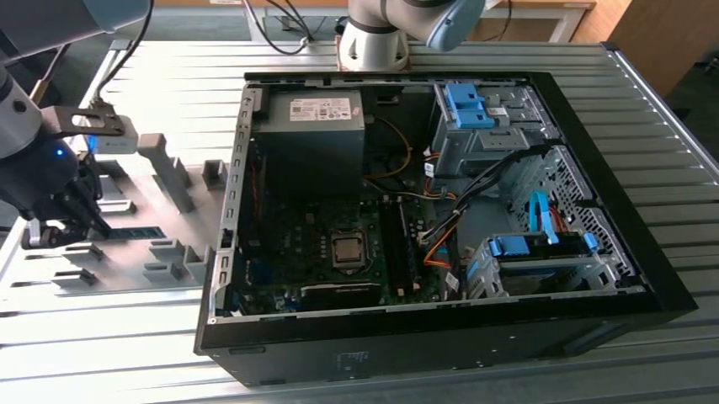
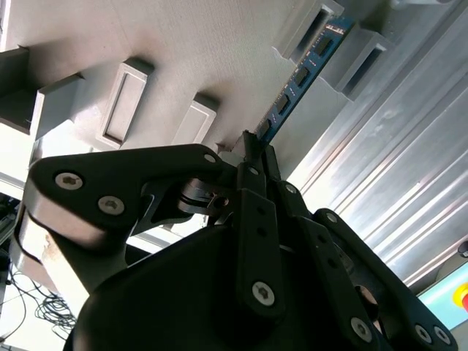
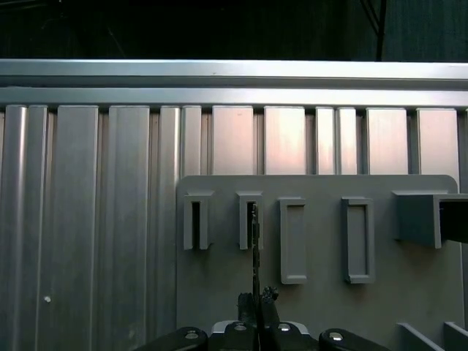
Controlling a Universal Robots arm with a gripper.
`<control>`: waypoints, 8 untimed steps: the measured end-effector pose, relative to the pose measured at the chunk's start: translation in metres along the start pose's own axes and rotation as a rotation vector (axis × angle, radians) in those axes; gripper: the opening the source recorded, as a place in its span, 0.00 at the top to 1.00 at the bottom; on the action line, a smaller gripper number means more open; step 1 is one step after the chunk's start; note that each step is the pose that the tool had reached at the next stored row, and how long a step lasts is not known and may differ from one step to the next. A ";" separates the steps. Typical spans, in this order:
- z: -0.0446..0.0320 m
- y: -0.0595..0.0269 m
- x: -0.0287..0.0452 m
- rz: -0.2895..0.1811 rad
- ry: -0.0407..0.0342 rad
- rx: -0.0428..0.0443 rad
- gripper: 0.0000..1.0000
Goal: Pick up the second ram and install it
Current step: 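Pick up the second ram and move it above second insertion slot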
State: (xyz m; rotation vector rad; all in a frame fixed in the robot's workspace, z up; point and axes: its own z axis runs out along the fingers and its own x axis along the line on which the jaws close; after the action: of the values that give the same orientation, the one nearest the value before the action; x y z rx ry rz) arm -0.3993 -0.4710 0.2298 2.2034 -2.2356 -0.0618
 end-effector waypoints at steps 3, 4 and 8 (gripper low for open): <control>-0.0022 0.0000 0.0000 0.000 0.0000 0.0001 0.86; -0.0024 0.0001 -0.0001 0.000 0.0000 0.0000 0.86; -0.0044 0.0001 -0.0001 0.000 0.0001 -0.0001 0.86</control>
State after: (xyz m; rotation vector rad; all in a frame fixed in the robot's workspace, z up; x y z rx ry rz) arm -0.3993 -0.4711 0.2342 2.2033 -2.2355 -0.0618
